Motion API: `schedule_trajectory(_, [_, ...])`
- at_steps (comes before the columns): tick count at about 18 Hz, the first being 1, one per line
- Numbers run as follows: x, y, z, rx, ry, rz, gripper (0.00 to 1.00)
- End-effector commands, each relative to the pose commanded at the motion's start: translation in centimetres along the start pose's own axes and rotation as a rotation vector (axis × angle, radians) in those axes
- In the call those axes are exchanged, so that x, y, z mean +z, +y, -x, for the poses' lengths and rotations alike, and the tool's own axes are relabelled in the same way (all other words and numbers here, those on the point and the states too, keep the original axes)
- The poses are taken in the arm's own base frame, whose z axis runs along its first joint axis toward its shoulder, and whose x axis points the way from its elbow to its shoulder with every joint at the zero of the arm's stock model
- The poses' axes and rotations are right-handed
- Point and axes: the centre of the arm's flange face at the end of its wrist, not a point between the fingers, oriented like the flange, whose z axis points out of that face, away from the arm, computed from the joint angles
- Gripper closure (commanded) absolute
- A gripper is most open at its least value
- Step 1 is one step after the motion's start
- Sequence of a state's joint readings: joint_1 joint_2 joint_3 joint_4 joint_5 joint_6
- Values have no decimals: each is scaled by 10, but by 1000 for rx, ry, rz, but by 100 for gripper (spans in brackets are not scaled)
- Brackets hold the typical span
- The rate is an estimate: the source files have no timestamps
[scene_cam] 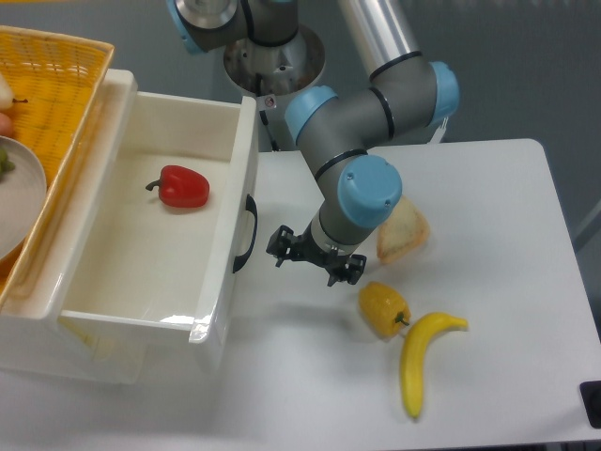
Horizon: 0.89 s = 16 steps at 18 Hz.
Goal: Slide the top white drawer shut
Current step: 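Lower the gripper and swing it toward the open drawer's front panel, then push the drawer front with the gripper, sliding the drawer into the unit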
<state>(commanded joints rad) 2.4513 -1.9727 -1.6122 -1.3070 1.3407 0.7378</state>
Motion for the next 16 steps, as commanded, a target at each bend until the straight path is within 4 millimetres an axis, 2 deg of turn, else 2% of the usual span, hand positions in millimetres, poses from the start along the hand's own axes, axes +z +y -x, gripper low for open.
schedule_trajectory(16, [2, -9, -22, 34, 1, 6, 0])
